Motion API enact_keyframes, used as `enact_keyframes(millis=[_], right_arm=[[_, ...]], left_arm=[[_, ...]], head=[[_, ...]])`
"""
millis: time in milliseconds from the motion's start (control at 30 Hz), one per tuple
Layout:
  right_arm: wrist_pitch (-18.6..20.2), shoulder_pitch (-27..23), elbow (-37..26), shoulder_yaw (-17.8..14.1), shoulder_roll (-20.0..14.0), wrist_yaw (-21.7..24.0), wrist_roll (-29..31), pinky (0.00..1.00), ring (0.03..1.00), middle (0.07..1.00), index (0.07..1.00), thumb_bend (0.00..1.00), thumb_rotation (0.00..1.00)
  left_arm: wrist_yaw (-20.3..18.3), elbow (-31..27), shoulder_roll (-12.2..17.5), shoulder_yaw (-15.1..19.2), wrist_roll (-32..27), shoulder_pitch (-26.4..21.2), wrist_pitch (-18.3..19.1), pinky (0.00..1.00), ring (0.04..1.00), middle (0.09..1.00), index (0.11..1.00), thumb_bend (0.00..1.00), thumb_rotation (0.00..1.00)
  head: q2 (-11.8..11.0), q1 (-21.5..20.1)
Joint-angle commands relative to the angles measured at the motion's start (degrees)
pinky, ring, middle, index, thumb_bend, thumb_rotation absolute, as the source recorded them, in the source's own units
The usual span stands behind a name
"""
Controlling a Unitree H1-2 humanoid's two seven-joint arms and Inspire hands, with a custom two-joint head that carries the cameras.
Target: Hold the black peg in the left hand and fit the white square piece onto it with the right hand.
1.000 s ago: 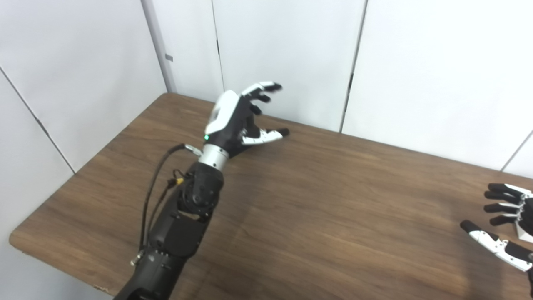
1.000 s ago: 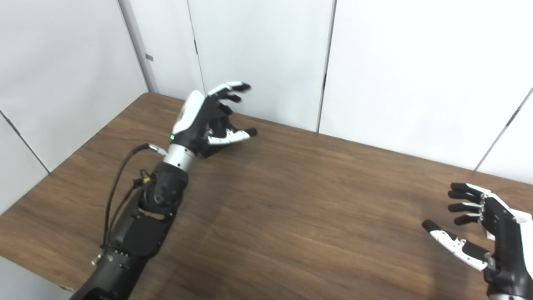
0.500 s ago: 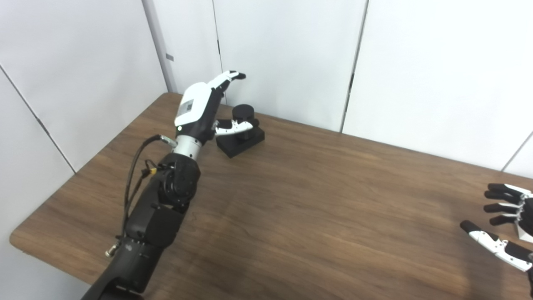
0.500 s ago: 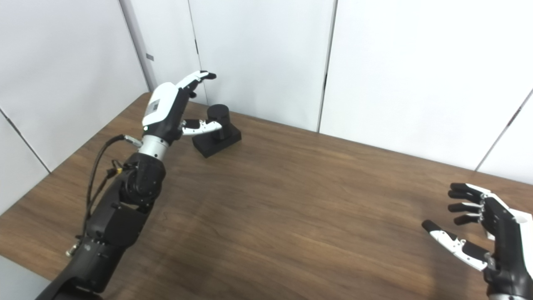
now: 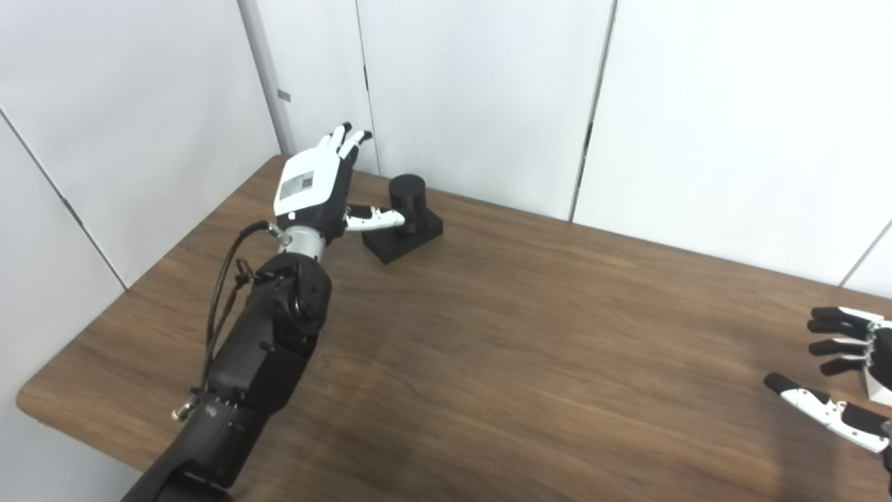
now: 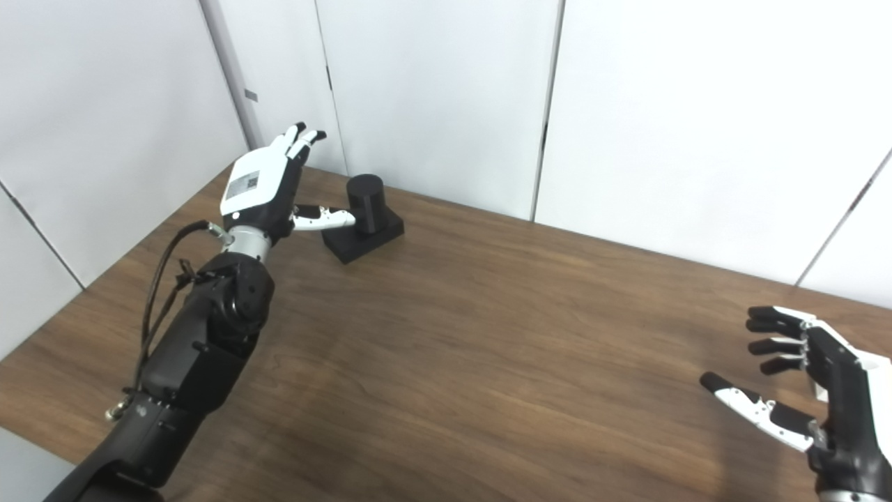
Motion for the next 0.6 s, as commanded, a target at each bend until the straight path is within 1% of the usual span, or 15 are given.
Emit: enact_keyframes(millis=[0,100,167,267,400,567], right_arm=[[-0.65,-1.72,-2.08,-0.3,-0.32,-0.36,-0.16,0.46,0.564,0.641,0.65,0.65,0.0],[-0.23,-1.81,-2.31,-0.28,-0.29,-0.25,-0.27,0.45,0.562,0.638,0.645,0.66,0.0],[-0.35,-1.85,-2.25,-0.24,-0.3,-0.26,-0.24,0.45,0.561,0.637,0.644,0.67,0.0],[-0.92,-1.86,-1.8,-0.29,-0.42,-0.35,-0.04,0.46,0.567,0.639,0.647,0.67,0.0],[-0.58,-1.72,-2.03,-0.21,-0.36,-0.25,-0.16,0.45,0.567,0.643,0.648,0.66,0.0],[-0.84,-1.73,-2.17,-0.13,-0.31,-0.31,-0.26,0.44,0.554,0.637,0.647,0.66,0.0]], left_arm=[[-2.05,-2.61,3.04,-0.49,1.28,-3.14,1.25,0.85,1.0,1.0,0.938,1.0,0.52],[-3.16,-2.16,3.61,-1.59,2.06,-3.35,2.06,0.82,1.0,1.0,0.918,1.0,0.53],[-3.53,-1.28,3.73,-2.03,1.99,-3.64,2.5,0.83,1.0,1.0,0.906,1.0,0.53],[-3.84,0.05,4.12,-2.61,1.6,-3.98,2.31,0.83,1.0,1.0,0.9,1.0,0.52],[-4.48,2.62,4.74,-3.66,1.17,-4.84,1.73,0.83,1.0,1.0,0.892,1.0,0.54],[-4.15,5.54,5.11,-4.7,1.17,-5.9,1.5,0.83,1.0,1.0,0.878,1.0,0.54]], head=[[0.05,0.02],[0.04,0.01],[0.04,-0.01],[0.02,-0.04],[0.06,-0.08],[0.15,-0.28]])
